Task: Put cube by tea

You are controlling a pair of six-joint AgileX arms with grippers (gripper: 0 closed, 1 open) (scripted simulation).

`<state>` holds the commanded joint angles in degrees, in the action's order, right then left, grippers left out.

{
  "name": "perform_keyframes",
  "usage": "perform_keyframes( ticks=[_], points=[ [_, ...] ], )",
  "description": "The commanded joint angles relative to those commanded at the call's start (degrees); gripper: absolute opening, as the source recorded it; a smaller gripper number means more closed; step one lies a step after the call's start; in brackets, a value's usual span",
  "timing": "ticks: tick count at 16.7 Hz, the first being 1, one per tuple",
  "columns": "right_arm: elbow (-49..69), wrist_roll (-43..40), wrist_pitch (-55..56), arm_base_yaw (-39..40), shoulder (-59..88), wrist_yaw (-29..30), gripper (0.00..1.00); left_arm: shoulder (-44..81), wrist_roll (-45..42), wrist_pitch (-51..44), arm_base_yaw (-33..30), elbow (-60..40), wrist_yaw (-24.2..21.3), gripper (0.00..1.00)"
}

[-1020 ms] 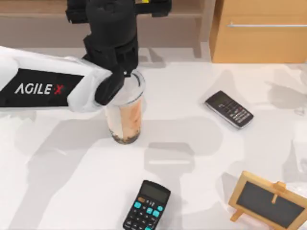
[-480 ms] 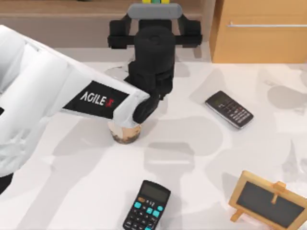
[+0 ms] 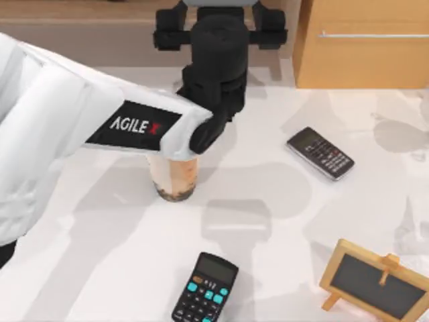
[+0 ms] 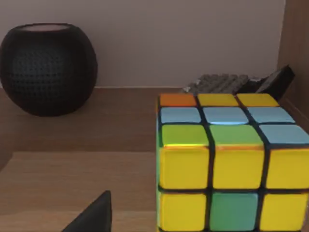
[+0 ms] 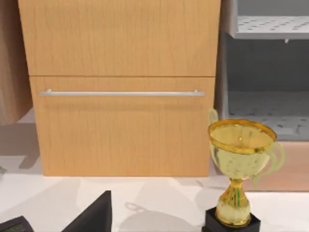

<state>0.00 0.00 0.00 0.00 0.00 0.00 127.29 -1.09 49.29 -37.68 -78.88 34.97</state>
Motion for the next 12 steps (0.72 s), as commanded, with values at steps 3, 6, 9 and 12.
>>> perform_keyframes(
  ticks=[3, 6, 9, 12],
  points=[
    [0.0, 0.0, 0.0, 0.0, 0.0, 0.0, 1.0, 2.3, 0.1, -3.0, 1.6, -5.3, -1.4, 1.0],
    [0.0, 0.0, 0.0, 0.0, 0.0, 0.0, 1.0, 6.3, 0.2, -3.6, 2.8, -9.8, -2.6, 1.0],
    [0.0, 0.0, 0.0, 0.0, 0.0, 0.0, 1.0, 8.9, 0.3, -3.0, 3.0, -11.5, -3.0, 1.0],
    [0.0, 0.0, 0.0, 0.0, 0.0, 0.0, 1.0, 8.9, 0.3, -3.0, 3.0, -11.5, -3.0, 1.0]
  ],
)
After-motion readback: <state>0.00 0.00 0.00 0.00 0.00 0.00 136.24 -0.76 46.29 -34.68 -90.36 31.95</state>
